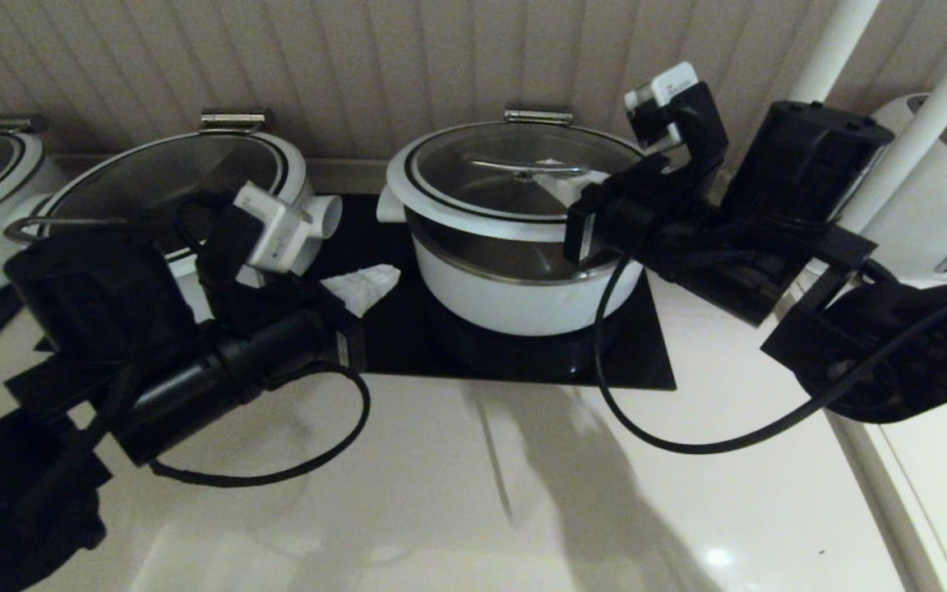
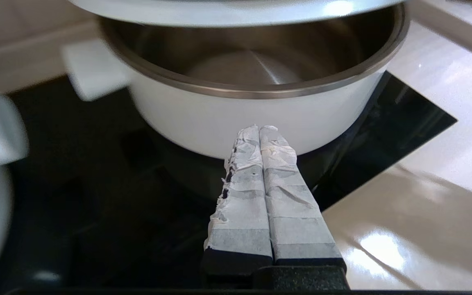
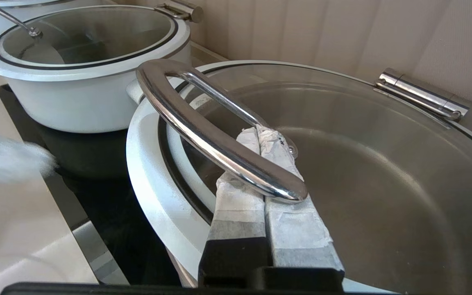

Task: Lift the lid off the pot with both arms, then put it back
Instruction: Hold the pot lid with the left arm

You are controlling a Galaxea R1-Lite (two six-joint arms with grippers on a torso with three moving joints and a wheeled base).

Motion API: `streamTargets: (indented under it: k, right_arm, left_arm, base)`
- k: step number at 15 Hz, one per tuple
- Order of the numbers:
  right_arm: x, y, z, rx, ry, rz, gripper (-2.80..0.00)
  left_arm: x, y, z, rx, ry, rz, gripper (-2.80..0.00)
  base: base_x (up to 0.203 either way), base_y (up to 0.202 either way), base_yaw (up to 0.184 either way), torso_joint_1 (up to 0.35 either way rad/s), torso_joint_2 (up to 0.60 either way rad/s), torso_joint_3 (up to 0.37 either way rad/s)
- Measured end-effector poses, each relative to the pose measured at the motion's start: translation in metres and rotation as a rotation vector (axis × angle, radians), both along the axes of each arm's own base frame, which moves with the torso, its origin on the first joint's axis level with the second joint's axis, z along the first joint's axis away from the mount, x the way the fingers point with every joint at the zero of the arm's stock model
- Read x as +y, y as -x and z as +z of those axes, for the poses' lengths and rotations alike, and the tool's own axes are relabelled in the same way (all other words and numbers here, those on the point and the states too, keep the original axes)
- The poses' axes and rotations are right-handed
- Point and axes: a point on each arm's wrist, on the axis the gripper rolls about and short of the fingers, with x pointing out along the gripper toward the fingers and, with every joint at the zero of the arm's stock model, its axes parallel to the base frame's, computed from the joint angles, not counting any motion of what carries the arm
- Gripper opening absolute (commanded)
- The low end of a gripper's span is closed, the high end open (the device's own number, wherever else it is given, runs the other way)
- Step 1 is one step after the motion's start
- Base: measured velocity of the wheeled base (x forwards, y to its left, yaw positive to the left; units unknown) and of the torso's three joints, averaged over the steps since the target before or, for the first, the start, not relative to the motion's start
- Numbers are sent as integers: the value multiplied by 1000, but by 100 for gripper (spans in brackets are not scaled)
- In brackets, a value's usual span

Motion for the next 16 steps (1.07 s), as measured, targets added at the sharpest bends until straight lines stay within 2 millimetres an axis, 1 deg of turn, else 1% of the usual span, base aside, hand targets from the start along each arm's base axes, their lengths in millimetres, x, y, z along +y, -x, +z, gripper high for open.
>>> streamTargets:
  k: [5,11,16]
  right_arm:
    - [1,-1,1,-5,-3,0,-280]
    - [1,-1,2,-7,-5,-1,-280]
    - [0,0,3,-10,-9,-9,-280]
  left_arm:
    - [-18,-26,-8,19,-6,-6,-280]
    - [-32,-48,4,-34,21,17,-280]
    - [-38,-59,4,-42,27,34,-280]
  base:
    - [0,0,0,0,0,0]
    - [0,0,0,0,0,0]
    - [0,0,0,0,0,0]
